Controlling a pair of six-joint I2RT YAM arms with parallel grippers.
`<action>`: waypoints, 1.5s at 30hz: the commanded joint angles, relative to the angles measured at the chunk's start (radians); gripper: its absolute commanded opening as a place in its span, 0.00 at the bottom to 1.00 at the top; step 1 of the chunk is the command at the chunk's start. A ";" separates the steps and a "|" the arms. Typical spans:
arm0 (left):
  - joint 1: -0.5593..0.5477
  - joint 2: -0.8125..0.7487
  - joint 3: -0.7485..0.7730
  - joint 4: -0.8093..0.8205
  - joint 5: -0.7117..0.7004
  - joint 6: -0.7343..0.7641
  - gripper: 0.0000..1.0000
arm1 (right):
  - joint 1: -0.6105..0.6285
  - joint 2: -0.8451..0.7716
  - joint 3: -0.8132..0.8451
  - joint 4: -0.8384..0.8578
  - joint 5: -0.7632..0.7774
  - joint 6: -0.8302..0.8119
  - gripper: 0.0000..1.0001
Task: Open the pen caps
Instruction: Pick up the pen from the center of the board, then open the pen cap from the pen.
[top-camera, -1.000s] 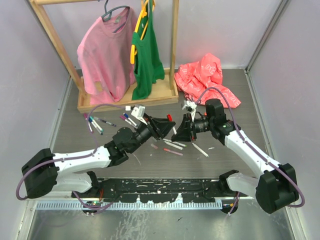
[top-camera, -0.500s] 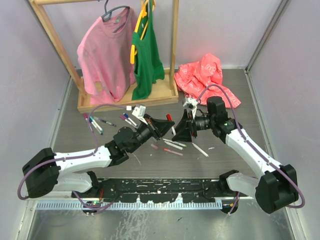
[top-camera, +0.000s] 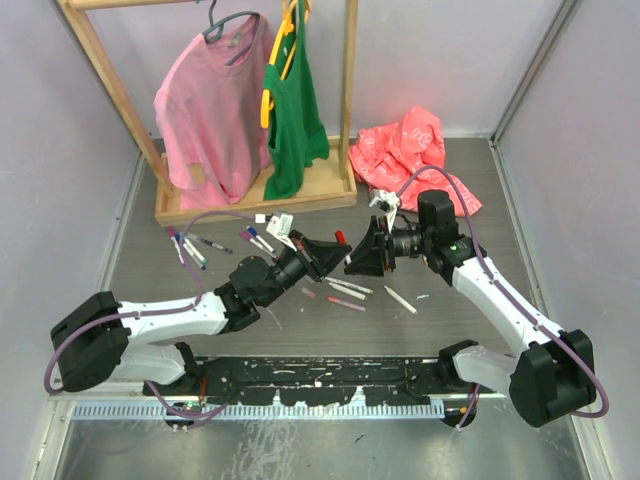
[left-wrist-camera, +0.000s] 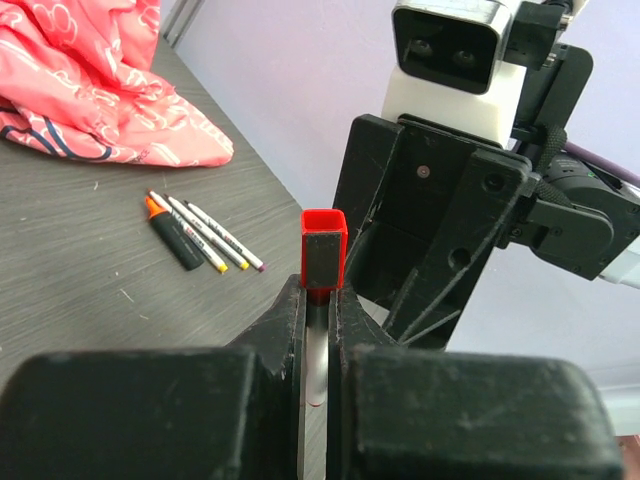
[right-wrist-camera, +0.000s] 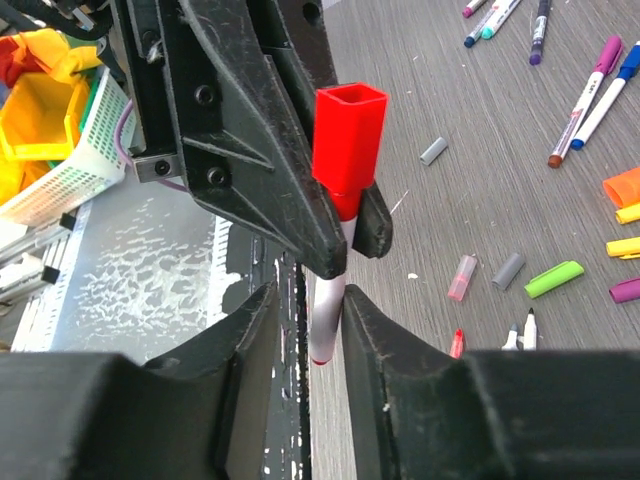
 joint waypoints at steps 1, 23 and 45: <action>0.003 -0.007 0.003 0.082 0.012 0.004 0.00 | -0.001 -0.022 0.003 0.066 -0.007 0.031 0.34; 0.051 -0.293 -0.043 -0.233 0.170 -0.025 0.75 | -0.001 -0.004 0.089 -0.195 0.011 -0.213 0.01; 0.081 -0.143 0.158 -0.327 0.134 -0.047 0.88 | -0.093 0.062 0.194 -0.561 0.026 -0.627 0.01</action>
